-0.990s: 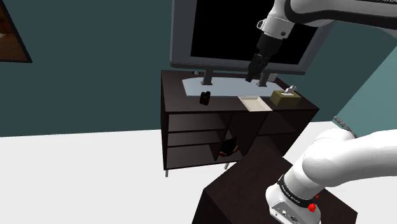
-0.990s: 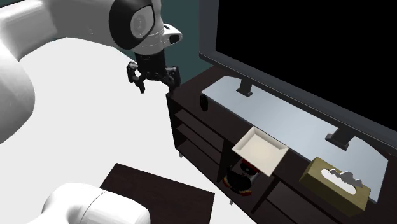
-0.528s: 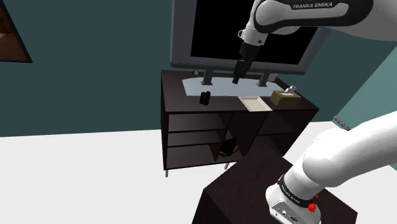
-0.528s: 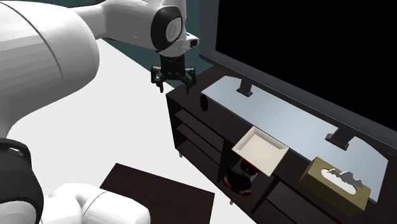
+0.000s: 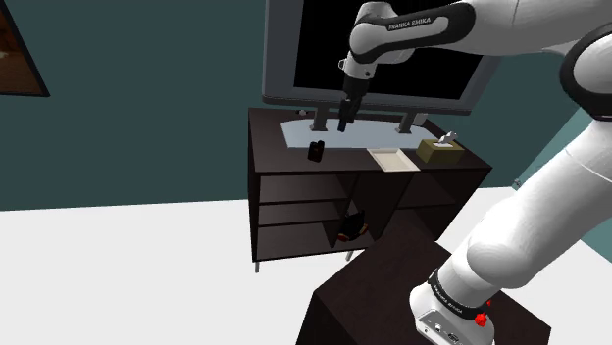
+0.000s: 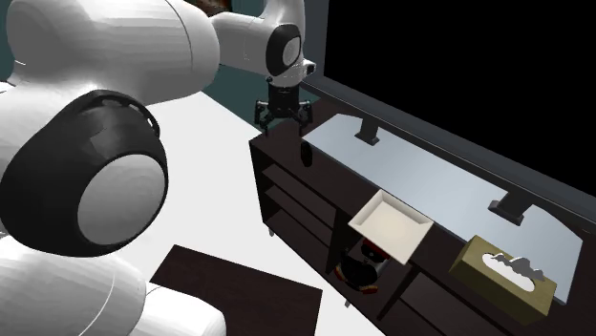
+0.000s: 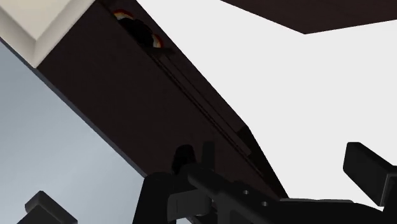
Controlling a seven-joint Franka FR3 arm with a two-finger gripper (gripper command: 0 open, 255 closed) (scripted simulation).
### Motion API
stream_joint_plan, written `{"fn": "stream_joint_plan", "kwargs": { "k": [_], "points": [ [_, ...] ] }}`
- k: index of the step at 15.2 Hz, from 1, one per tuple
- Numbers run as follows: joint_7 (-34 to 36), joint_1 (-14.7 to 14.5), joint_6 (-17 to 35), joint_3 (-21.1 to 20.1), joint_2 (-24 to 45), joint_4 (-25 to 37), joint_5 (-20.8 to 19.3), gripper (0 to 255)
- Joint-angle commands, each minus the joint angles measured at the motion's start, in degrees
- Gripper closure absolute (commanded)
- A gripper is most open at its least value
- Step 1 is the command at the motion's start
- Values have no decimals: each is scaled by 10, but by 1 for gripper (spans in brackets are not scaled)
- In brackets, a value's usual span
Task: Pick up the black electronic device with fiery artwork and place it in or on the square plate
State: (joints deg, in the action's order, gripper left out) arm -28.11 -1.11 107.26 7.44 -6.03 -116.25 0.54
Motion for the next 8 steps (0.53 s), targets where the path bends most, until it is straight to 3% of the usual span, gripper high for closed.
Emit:
{"fn": "stream_joint_plan", "kwargs": {
  "k": [1, 8],
  "points": [
    [-19, 0, 6, 3, 44, 30, 1, 0],
    [-76, 6, 3, 2, 215, 175, 7, 0]
  ]
}}
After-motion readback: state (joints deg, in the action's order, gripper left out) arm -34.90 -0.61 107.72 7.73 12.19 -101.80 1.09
